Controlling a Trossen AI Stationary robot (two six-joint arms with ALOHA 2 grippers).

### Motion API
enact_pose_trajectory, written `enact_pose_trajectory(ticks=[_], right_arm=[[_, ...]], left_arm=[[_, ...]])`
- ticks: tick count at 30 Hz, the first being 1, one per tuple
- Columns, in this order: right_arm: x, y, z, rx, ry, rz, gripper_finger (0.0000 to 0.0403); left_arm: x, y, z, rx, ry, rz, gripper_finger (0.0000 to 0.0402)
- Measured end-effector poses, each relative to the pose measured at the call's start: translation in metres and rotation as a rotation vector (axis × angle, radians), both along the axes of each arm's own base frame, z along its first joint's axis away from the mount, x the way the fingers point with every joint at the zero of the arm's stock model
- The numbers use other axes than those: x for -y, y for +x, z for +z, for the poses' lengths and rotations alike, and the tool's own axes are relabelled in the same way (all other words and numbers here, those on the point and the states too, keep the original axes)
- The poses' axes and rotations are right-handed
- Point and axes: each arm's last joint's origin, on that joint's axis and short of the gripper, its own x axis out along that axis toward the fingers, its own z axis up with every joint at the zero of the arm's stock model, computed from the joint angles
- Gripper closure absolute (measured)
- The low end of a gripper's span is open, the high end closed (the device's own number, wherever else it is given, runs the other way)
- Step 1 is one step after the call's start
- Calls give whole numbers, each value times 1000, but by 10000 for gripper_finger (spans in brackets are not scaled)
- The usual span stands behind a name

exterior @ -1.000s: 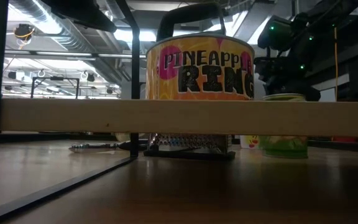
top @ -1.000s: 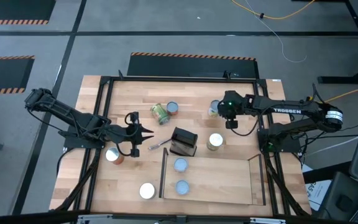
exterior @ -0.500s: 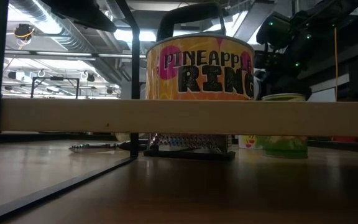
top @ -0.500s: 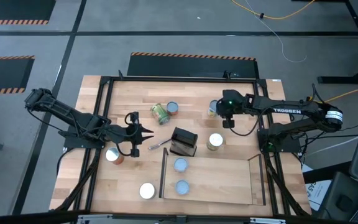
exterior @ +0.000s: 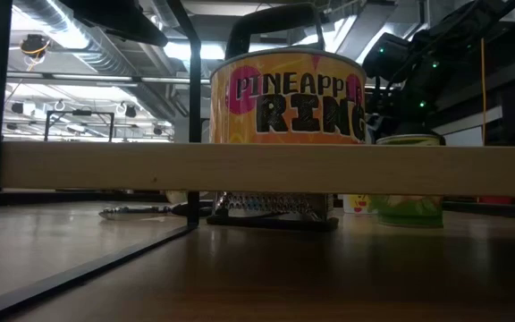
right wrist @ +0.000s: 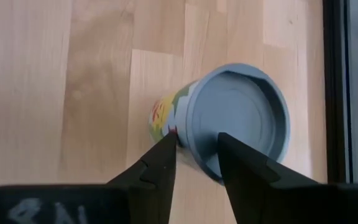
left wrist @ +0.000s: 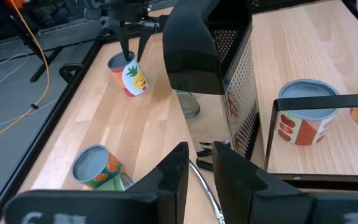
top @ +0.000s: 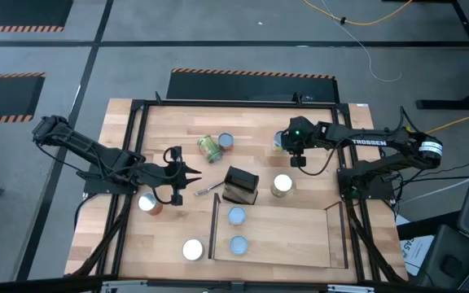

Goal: Pick and place cans onto a shelf
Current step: Put the canned mixed fruits on the shelf

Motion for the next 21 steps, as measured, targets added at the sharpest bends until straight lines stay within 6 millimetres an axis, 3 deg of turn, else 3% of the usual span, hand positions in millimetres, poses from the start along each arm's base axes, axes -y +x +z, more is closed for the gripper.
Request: enact_pose_trajectory(ticks=[11, 17, 21], right_arm=[[1, 4, -1, 32, 14, 12, 384], [2, 8, 9, 56, 54, -66, 391], [-1, 17, 33, 60, 74, -76, 392]], left_arm=[[0, 0, 0, 0, -1, 1, 335], [0, 0, 1, 11, -8, 2, 335], [0, 1, 1, 12, -8, 1, 335]])
